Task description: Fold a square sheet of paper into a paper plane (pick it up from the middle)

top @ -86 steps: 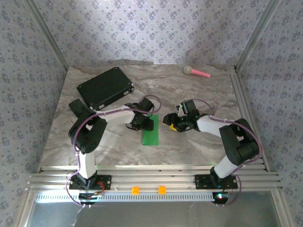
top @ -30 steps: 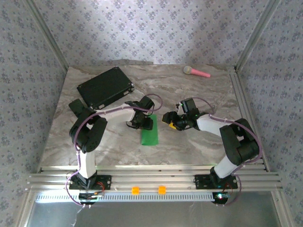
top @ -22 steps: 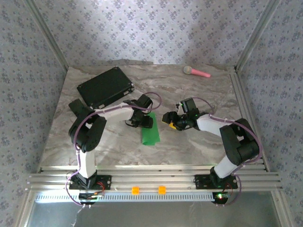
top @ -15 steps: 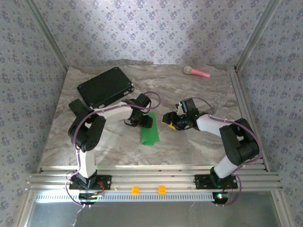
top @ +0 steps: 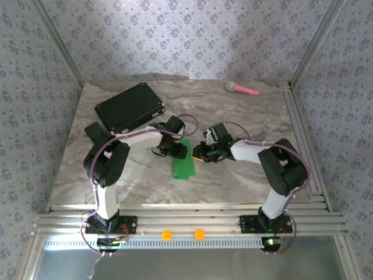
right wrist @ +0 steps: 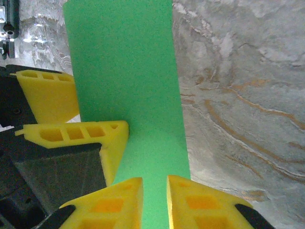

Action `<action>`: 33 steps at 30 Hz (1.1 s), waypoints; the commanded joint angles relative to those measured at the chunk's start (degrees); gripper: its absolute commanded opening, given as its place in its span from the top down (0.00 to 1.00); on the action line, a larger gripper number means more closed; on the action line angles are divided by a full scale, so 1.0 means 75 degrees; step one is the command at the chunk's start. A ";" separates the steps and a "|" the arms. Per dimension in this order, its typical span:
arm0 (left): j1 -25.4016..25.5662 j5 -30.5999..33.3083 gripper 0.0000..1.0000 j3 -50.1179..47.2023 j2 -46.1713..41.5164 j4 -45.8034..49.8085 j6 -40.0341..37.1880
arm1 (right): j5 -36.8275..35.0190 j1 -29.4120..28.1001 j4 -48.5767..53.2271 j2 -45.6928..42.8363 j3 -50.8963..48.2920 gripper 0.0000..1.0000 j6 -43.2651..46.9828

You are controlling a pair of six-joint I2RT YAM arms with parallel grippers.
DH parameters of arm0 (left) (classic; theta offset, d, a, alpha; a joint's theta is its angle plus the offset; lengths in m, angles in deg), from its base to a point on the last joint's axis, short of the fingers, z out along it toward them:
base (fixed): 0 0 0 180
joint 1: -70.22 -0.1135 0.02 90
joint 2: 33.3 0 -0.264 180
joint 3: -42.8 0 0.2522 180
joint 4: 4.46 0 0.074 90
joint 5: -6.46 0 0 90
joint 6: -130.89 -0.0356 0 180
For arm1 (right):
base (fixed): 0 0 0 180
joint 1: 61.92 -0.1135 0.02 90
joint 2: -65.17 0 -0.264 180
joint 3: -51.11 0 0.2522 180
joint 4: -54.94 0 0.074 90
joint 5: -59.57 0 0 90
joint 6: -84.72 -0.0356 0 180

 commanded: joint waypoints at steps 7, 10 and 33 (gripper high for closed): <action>-0.0127 -0.0318 0.39 -0.0180 -0.0158 0.0057 -0.0337 | 0.0094 -0.0152 -0.0055 0.0633 0.0563 0.91 -0.0136; -0.0162 -0.0325 0.39 -0.0232 -0.0174 0.0011 -0.0261 | 0.0162 -0.0207 -0.0119 0.0877 0.0733 0.93 -0.0212; -0.0114 0.0124 0.33 -0.2125 -0.2187 -0.1605 0.3150 | -0.0950 -0.0659 0.1041 0.1250 0.0728 0.96 -0.1056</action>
